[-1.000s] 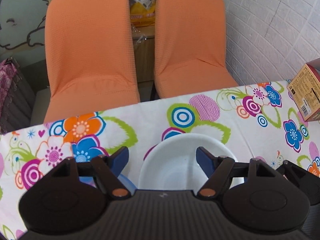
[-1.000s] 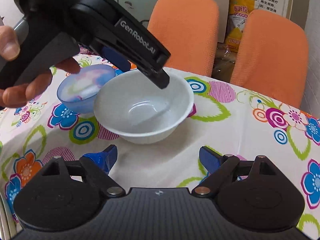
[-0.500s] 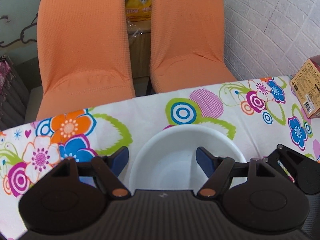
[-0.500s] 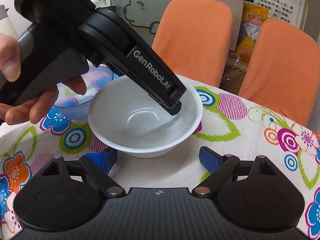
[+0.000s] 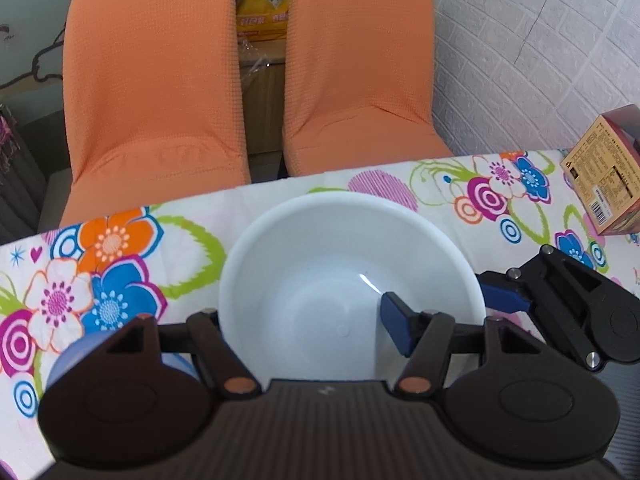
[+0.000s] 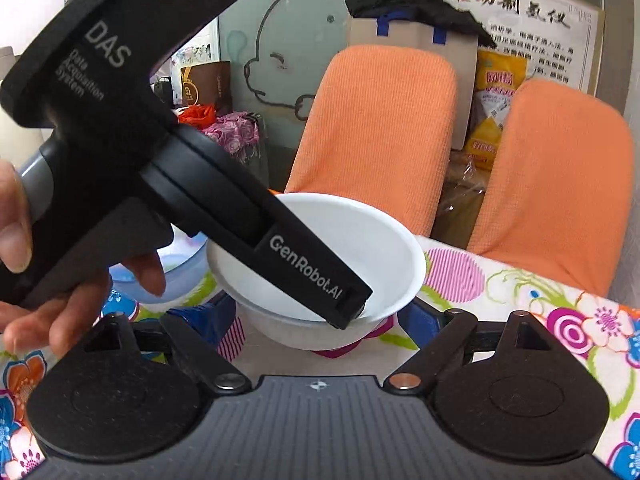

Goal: Organize plates and bowls
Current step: 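Carry the white bowl into the steel bowl and open the left tool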

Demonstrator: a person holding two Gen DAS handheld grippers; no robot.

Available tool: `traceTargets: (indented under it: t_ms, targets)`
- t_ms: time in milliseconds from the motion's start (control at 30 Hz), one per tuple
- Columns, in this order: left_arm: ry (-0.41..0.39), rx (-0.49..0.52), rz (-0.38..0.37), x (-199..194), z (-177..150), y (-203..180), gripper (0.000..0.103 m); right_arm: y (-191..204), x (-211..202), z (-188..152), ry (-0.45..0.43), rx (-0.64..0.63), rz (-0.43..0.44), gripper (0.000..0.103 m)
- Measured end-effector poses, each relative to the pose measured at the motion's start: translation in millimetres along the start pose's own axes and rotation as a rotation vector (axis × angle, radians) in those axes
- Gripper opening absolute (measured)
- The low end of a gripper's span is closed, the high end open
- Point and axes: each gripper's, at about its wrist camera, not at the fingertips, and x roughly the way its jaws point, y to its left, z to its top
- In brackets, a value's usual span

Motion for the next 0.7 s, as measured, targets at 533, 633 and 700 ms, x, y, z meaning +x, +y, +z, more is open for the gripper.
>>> traceTargets:
  t_ms: [533, 633, 700]
  targets:
    - [-0.098, 0.07, -0.111, -133.6, -108.3, -114.7, 0.064, 52.3, -161.3, -29.7, -0.075, -0.11, -0.098, 0.075]
    - [-0.087, 0.103, -0.119, -144.7, -150.4, -140.0, 0.065, 73.0, -195.3, -53.2, -0.057, -0.079, -0.106, 0.075]
    - [-0.083, 0.128, -0.119, -147.8, -176.8, -154.7, 0.066, 87.2, -212.9, -70.7, -0.043, -0.059, -0.113, 0.076]
